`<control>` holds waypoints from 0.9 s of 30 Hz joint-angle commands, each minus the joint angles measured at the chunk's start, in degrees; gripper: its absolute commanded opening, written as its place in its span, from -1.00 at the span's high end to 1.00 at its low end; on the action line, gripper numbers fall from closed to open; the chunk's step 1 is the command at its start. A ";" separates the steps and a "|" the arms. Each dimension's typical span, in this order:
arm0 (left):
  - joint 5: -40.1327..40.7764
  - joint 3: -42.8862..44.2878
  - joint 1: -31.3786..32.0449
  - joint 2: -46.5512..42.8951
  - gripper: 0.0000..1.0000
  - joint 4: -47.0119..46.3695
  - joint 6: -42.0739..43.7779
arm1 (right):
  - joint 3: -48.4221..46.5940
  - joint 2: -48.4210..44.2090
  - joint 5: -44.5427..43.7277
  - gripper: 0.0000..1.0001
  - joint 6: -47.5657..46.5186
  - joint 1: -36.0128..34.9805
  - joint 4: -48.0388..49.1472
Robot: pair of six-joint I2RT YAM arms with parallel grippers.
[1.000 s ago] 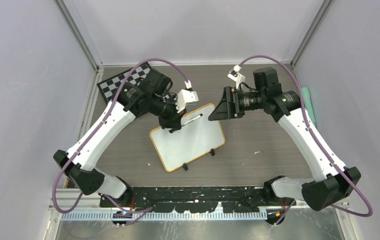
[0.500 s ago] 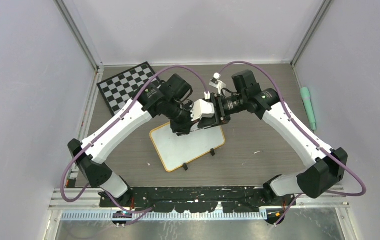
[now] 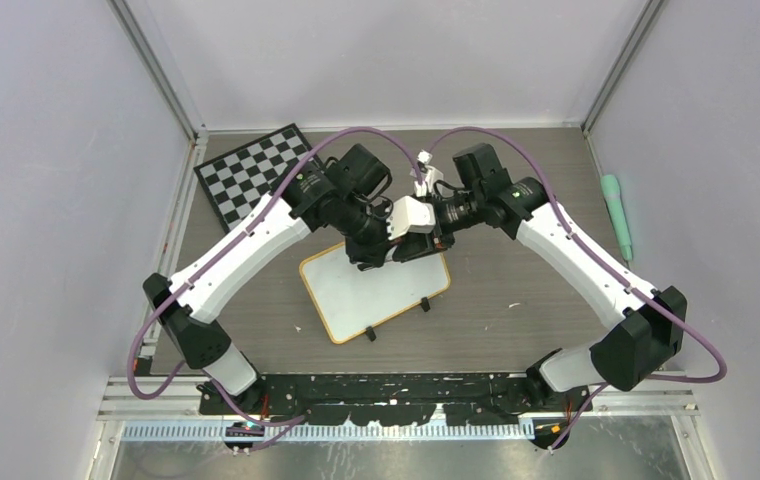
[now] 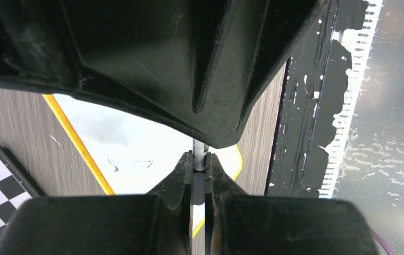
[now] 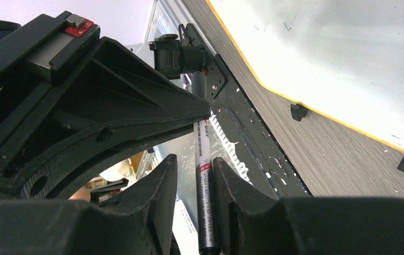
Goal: Write a sentence on the whiteboard
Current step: Pass from the left arm to the right
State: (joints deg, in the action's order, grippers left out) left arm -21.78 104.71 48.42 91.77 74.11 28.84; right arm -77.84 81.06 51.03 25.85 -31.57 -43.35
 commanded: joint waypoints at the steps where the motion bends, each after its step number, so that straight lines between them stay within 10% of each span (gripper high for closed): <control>1: -0.21 2.59 0.44 0.55 1.00 -0.79 -0.61 | -0.13 -0.23 0.90 0.30 0.88 -1.20 2.77; 19: -1.04 3.98 1.07 1.42 1.00 -0.92 -1.50 | -1.55 2.04 0.61 0.43 0.85 -2.93 2.83; 25: -1.19 3.90 1.06 1.61 0.98 -0.58 -1.82 | -2.40 2.42 0.74 0.97 0.21 -2.92 2.23; 27: -0.45 3.51 0.91 0.86 0.62 0.09 -1.88 | -2.44 1.92 0.66 0.99 -0.44 -2.33 1.89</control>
State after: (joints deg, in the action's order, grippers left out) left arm -21.74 106.59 49.06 93.12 75.68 27.75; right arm -77.87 83.35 50.37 25.69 -33.65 -42.96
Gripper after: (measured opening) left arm 0.056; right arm 0.161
